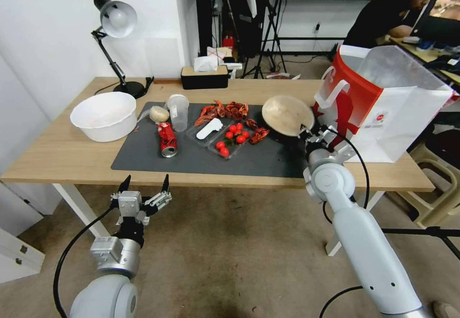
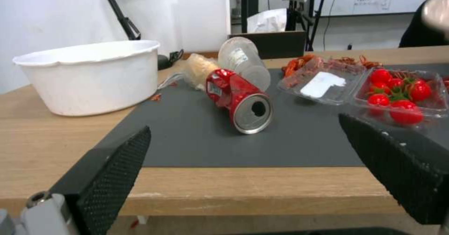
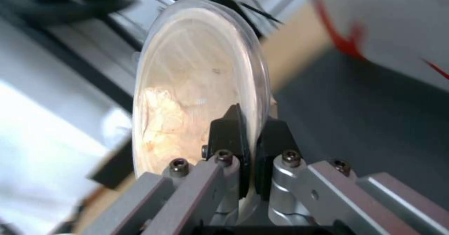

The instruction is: Pick up the trash from the table and place it into the takeout bag.

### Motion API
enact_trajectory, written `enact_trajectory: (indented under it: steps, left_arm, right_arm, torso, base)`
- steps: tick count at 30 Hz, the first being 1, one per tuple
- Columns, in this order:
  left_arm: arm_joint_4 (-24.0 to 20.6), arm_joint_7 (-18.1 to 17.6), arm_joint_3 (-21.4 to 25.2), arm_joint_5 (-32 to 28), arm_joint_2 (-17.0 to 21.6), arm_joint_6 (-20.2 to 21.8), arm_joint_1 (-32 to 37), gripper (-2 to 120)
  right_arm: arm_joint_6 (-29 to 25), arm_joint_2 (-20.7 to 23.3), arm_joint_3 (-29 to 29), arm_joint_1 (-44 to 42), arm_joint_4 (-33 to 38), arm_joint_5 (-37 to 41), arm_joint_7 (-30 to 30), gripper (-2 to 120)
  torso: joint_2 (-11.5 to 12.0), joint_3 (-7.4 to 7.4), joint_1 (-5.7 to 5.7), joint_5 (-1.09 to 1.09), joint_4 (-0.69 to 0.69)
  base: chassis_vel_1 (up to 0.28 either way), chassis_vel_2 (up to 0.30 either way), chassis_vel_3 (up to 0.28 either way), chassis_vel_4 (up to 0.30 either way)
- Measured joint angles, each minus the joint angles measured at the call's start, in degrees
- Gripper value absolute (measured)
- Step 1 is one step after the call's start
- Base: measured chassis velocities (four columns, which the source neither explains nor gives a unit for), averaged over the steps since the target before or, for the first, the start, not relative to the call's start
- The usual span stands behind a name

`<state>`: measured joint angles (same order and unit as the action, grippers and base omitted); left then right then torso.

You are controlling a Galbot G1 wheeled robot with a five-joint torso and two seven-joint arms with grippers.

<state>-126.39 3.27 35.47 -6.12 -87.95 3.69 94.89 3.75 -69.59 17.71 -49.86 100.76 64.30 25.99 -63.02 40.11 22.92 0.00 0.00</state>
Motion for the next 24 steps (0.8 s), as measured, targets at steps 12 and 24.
enact_trajectory:
  steps: [12, 24]
  left_arm:
    - [-0.3, 0.0, 0.2, 0.1, -0.3, -0.6, 0.4, 100]
    - [-0.6, 0.0, -0.1, 1.2, -1.0, -0.7, 0.7, 100]
  right_arm:
    - [-4.9, 3.4, 2.8, -0.1, 5.9, -12.2, -20.1, 0]
    - [-5.7, 10.6, 16.8, 3.3, 6.6, -28.0, -21.2, 0]
  torso:
    - [0.0, 0.0, 0.0, 0.02, 0.0]
    - [0.0, 0.0, 0.0, 0.0, 0.0]
  base:
    - [0.0, 0.0, 0.0, 0.0]
    - [0.0, 0.0, 0.0, 0.0]
